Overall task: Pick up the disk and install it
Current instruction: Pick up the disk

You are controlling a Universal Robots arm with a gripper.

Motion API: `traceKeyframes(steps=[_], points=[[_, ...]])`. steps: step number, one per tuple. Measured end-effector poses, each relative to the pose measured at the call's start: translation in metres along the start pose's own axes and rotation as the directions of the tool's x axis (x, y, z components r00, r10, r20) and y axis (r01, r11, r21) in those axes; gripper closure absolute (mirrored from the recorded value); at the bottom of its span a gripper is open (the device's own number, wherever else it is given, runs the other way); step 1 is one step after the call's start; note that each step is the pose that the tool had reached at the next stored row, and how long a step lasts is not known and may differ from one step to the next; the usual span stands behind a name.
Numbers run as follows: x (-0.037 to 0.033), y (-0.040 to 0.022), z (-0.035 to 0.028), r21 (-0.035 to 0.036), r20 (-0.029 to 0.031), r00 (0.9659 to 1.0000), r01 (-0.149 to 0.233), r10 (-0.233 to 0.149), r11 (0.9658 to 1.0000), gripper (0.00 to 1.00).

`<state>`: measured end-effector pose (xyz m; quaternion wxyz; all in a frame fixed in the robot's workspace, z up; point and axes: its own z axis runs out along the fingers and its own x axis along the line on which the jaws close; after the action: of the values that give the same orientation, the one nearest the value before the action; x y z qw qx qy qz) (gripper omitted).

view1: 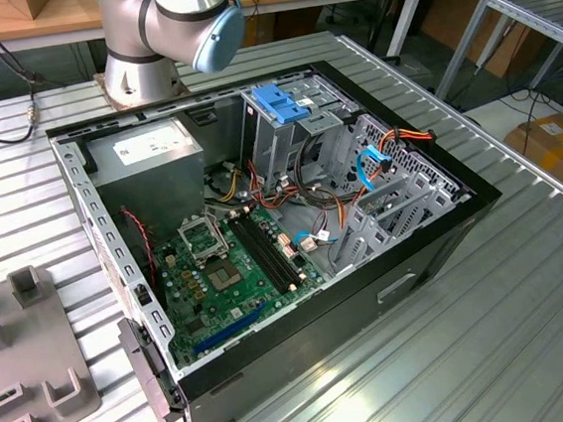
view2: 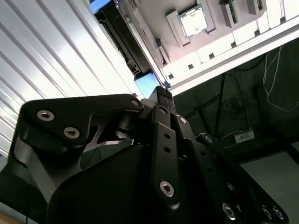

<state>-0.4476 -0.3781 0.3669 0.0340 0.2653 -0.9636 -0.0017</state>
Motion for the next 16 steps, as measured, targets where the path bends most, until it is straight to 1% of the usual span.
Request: traceKeyframes(steps=[2, 8, 11, 16], points=[[0.0, 0.0, 0.0, 0.0014, -0.0005, 0.9998, 0.019, -0.019, 0.9998, 0.89], [0.0, 0.0001, 0.0001, 0.0042, -0.0017, 0.9982, 0.06, -0.06, 0.9982, 0.89], [0.0, 0.0001, 0.0001, 0.0059, -0.0023, 0.9964, 0.085, -0.085, 0.9964, 0.89], [0.0, 0.0001, 0.0001, 0.0079, -0.0032, 0.9933, 0.116, -0.116, 0.9932, 0.89]])
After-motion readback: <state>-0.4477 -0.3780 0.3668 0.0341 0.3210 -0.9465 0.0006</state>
